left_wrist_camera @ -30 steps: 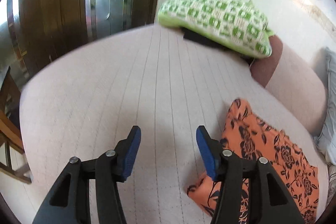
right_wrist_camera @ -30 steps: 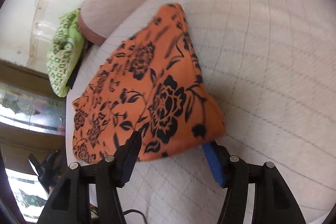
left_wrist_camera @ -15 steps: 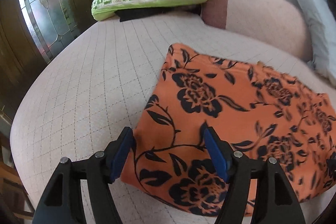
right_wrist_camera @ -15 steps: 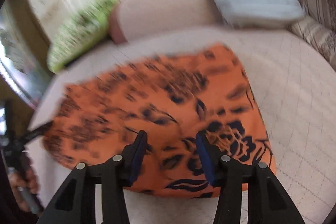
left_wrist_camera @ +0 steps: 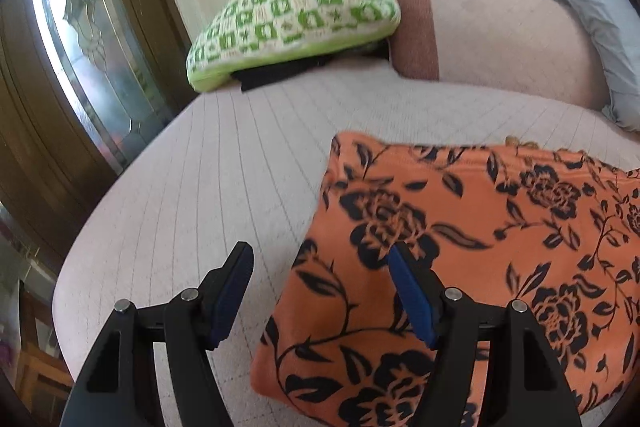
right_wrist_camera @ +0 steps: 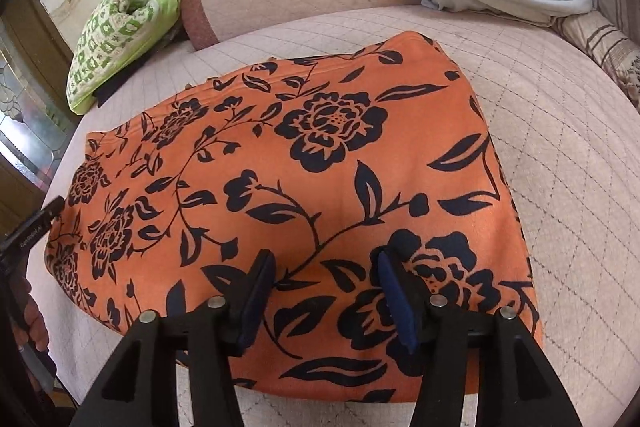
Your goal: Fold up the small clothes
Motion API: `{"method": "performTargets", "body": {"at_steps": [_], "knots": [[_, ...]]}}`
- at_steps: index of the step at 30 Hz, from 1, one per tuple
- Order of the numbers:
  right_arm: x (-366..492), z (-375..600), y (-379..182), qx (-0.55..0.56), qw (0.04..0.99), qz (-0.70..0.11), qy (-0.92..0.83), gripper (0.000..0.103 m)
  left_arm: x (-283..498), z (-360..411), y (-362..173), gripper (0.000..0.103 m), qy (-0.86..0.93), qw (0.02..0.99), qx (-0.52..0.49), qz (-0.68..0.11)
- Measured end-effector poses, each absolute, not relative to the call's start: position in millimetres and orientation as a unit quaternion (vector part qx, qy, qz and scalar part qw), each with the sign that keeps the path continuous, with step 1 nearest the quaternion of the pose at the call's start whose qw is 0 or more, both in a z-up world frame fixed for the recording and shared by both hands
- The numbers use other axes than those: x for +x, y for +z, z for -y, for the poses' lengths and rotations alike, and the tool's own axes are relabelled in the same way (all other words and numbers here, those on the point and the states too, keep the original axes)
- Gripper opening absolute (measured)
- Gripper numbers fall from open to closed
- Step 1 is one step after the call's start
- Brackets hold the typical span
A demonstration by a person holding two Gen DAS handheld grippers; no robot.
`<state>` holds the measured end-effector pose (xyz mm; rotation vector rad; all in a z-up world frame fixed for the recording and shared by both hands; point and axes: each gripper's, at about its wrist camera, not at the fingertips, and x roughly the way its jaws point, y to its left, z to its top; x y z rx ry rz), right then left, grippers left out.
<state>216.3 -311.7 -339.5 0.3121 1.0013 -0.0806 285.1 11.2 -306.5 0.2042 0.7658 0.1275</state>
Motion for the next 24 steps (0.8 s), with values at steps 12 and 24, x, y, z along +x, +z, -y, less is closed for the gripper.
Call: {"method": "performTargets", "body": {"at_steps": [12, 24], "knots": [[216.6, 330.0, -310.0, 0.184, 0.897, -0.399, -0.047, 0.058, 281.0, 34.4, -302.9, 0.071, 0.015, 0.924, 0.104, -0.369], [233.0, 340.0, -336.3, 0.208, 0.874, -0.436, -0.049, 0.058, 303.3, 59.5, -360.8, 0.103, -0.045, 0.867, 0.092, -0.487]]}}
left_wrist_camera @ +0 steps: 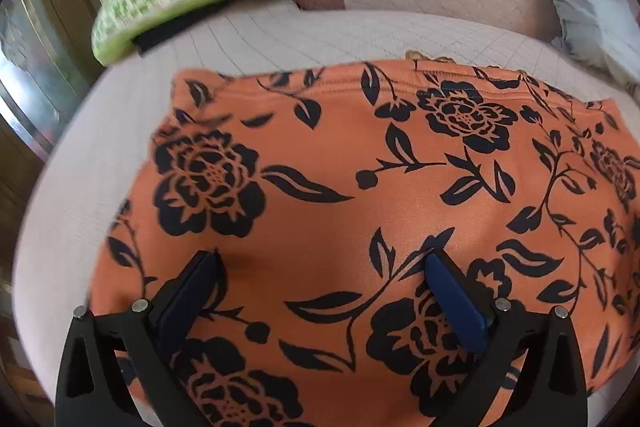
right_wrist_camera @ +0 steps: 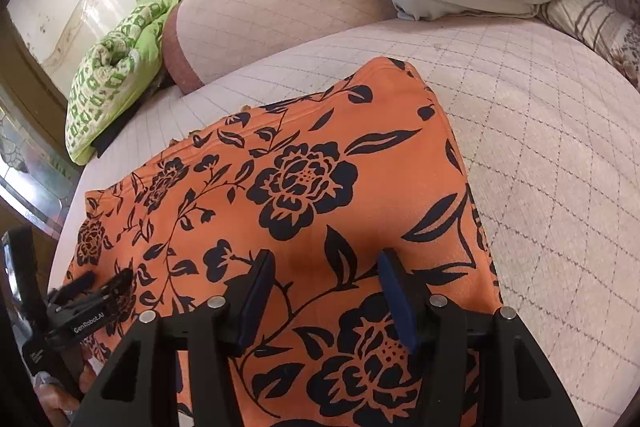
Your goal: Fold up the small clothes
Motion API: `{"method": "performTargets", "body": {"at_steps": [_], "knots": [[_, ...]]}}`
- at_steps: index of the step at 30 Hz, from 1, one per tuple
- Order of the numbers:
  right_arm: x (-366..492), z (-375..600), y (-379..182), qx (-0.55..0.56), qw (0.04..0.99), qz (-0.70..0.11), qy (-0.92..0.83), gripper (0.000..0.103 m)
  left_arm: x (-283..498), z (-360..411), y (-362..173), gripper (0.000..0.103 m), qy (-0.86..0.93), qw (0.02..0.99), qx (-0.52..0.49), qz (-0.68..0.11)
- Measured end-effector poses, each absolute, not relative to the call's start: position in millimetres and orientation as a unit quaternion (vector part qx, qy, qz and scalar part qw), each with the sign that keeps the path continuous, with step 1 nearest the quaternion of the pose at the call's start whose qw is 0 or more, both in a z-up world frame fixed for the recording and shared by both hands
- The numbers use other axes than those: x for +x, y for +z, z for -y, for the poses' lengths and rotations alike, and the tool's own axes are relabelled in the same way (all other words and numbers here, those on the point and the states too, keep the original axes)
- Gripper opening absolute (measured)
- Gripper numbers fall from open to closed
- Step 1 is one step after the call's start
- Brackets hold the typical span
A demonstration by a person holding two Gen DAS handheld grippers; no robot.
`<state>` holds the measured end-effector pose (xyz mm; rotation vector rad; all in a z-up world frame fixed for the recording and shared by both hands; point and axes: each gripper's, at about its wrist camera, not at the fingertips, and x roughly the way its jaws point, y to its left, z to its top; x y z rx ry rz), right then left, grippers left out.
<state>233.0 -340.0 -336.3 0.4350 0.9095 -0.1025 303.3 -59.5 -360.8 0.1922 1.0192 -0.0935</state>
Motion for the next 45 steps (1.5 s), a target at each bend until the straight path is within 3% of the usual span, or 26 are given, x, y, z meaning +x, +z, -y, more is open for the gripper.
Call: {"method": "performTargets", "body": {"at_steps": [14, 21, 27, 33, 38, 45], "knots": [[292.3, 371.1, -317.3, 0.227, 0.89, -0.395, -0.014, 0.058, 303.7, 53.9, -364.8, 0.103, -0.051, 0.868, 0.075, -0.489], [342.5, 400.4, -346.8, 0.227, 0.876, -0.425, -0.022, 0.058, 314.3, 57.5, -356.2, 0.103, -0.054, 0.863, 0.082, -0.496], [327.8, 393.8, -322.6, 0.247, 0.881, -0.402, -0.025, 0.057, 327.9, 19.6, -329.5, 0.103, 0.056, 0.889, 0.079, -0.447], [318.1, 337.9, -310.1, 0.215, 0.886, -0.407, 0.053, 0.057, 344.9, -42.8, -354.7, 0.103, 0.111, 0.845, -0.029, -0.522], [329.3, 307.0, -346.0, 0.164, 0.872, -0.459, 0.043, 0.058, 345.5, -29.5, -349.0, 0.103, 0.121, 0.854, 0.01, -0.506], [295.5, 307.2, -322.1, 0.194, 0.874, -0.445, 0.035, 0.057, 325.1, 4.2, -321.1, 0.103, 0.095, 0.882, 0.018, -0.461]]}}
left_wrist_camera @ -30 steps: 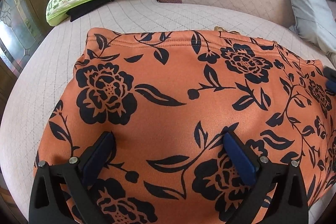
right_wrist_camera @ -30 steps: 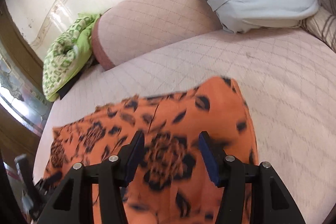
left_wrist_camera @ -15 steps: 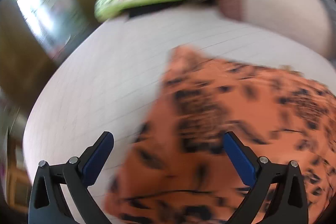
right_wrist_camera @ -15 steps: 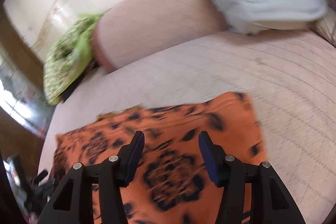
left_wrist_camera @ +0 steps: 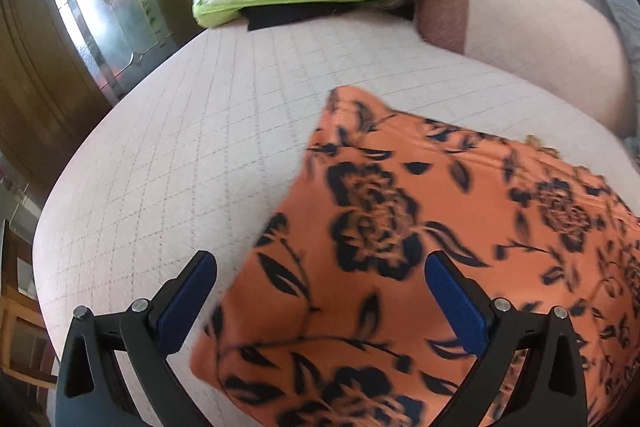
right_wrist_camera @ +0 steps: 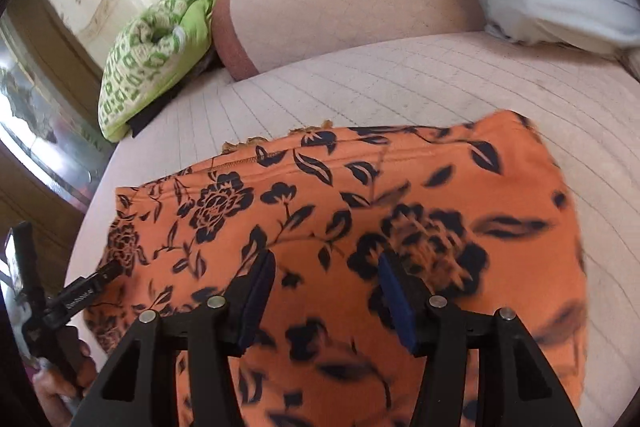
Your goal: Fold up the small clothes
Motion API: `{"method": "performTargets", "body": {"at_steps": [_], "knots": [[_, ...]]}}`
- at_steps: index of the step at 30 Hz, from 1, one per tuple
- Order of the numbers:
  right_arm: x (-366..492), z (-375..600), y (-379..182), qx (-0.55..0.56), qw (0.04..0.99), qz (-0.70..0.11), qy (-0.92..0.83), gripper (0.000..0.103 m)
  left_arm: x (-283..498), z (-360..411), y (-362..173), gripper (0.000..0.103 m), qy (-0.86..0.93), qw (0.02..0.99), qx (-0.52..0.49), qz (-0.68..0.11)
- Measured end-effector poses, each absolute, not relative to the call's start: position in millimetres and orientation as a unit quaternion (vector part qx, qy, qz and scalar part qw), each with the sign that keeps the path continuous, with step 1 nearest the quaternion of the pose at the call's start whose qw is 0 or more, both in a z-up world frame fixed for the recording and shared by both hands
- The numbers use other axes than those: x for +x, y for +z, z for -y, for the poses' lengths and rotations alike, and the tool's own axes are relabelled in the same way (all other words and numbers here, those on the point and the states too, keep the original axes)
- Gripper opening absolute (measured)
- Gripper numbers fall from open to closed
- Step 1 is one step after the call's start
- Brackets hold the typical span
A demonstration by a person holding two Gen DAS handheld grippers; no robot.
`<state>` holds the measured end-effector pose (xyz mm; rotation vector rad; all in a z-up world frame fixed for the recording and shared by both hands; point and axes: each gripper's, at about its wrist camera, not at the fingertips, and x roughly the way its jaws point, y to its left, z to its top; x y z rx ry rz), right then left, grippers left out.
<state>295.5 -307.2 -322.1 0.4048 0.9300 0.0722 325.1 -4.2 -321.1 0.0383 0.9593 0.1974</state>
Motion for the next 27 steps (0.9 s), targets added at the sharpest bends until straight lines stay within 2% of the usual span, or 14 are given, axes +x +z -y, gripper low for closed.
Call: {"method": "performTargets", "body": {"at_steps": [6, 12, 17, 20, 23, 27], "knots": [[245.8, 317.4, -297.3, 0.199, 0.879, -0.434, 0.001, 0.057, 310.8, 38.5, -314.7, 0.103, 0.055, 0.891, 0.028, -0.45], [198.0, 340.9, -304.4, 0.194, 0.87, -0.451, -0.05, 0.057, 286.2, 62.9, -316.0, 0.103, 0.025, 0.893, 0.052, -0.445], [206.3, 351.0, -332.3, 0.188, 0.854, -0.48, -0.07, 0.058, 289.6, 62.7, -329.0, 0.103, 0.018, 0.884, 0.053, -0.463], [211.5, 347.7, -335.6, 0.17, 0.856, -0.483, -0.073, 0.067, 299.9, 60.1, -342.0, 0.103, 0.021, 0.872, 0.049, -0.486], [217.1, 345.0, -338.2, 0.148, 0.856, -0.489, -0.078, 0.069, 308.3, 57.1, -354.6, 0.103, 0.02, 0.86, 0.037, -0.509], [224.0, 346.6, -337.6, 0.151, 0.853, -0.492, -0.079, 0.07, 312.0, 61.9, -355.5, 0.103, 0.02, 0.866, 0.047, -0.497]]}}
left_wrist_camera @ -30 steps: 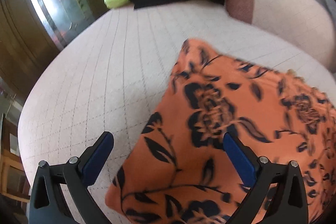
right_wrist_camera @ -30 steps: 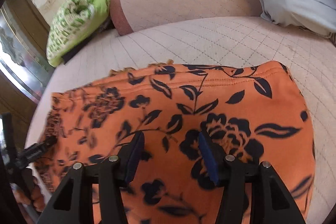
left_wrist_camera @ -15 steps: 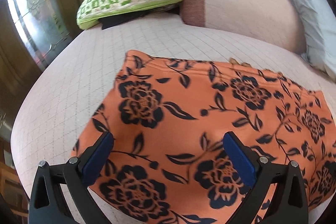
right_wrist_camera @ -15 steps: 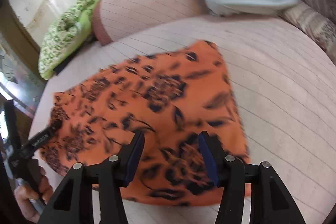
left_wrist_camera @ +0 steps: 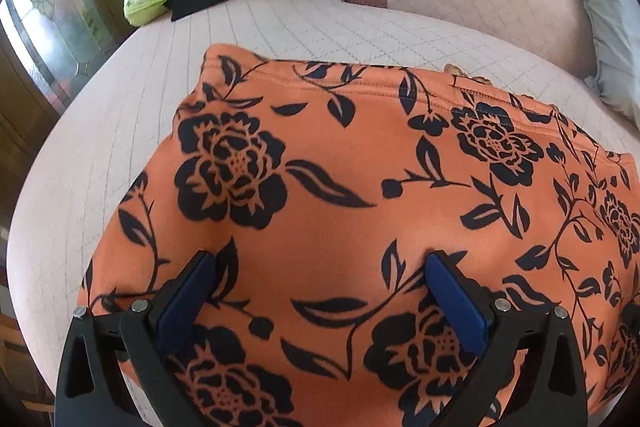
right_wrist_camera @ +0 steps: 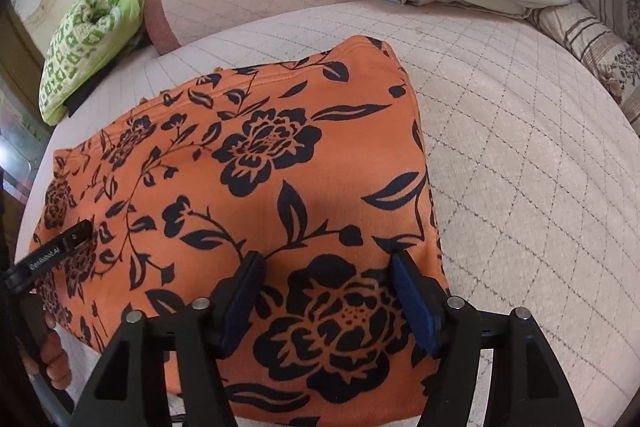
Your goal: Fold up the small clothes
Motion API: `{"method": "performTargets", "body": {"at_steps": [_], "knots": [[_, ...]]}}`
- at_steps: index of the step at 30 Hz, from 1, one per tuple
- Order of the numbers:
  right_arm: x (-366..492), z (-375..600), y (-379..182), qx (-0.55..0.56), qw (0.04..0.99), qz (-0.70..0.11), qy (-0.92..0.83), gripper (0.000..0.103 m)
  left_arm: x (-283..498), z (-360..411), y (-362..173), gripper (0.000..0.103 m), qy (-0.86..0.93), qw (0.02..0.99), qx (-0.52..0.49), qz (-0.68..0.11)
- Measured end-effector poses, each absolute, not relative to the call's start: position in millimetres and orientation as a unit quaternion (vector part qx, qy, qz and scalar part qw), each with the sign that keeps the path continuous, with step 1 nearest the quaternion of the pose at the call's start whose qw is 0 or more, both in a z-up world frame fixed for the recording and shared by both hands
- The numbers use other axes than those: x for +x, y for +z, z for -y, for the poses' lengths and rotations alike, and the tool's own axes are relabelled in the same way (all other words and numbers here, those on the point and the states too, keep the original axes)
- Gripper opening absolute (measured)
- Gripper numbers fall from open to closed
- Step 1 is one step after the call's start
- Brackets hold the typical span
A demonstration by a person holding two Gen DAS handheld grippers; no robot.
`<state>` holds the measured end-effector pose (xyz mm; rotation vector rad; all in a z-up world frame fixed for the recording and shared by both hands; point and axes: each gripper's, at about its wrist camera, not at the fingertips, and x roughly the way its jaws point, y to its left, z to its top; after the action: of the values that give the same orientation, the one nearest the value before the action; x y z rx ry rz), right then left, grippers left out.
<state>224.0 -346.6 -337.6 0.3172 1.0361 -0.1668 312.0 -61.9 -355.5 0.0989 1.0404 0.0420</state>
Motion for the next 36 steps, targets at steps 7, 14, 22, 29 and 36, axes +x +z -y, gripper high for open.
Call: {"method": "performTargets", "body": {"at_steps": [7, 14, 22, 29, 36], "knots": [[228.1, 348.5, -313.8, 0.173, 0.875, -0.448, -0.064, 0.07, 306.9, 79.3, -343.8, 0.103, 0.003, 0.887, 0.064, -0.458], [236.6, 329.3, -318.0, 0.151, 0.881, -0.447, -0.042, 0.07, 290.5, 102.8, -339.4, 0.103, -0.029, 0.894, 0.088, -0.438], [241.7, 320.7, -333.5, 0.098, 0.883, -0.456, -0.05, 0.07, 287.5, 107.1, -343.4, 0.103, -0.044, 0.888, 0.094, -0.447], [241.0, 321.2, -331.8, 0.098, 0.89, -0.442, -0.052, 0.07, 290.2, 99.8, -335.3, 0.103, -0.047, 0.896, 0.085, -0.434], [231.3, 313.4, -308.6, 0.102, 0.917, -0.384, -0.03, 0.07, 285.5, 99.5, -323.1, 0.103, -0.058, 0.902, 0.076, -0.421]]}}
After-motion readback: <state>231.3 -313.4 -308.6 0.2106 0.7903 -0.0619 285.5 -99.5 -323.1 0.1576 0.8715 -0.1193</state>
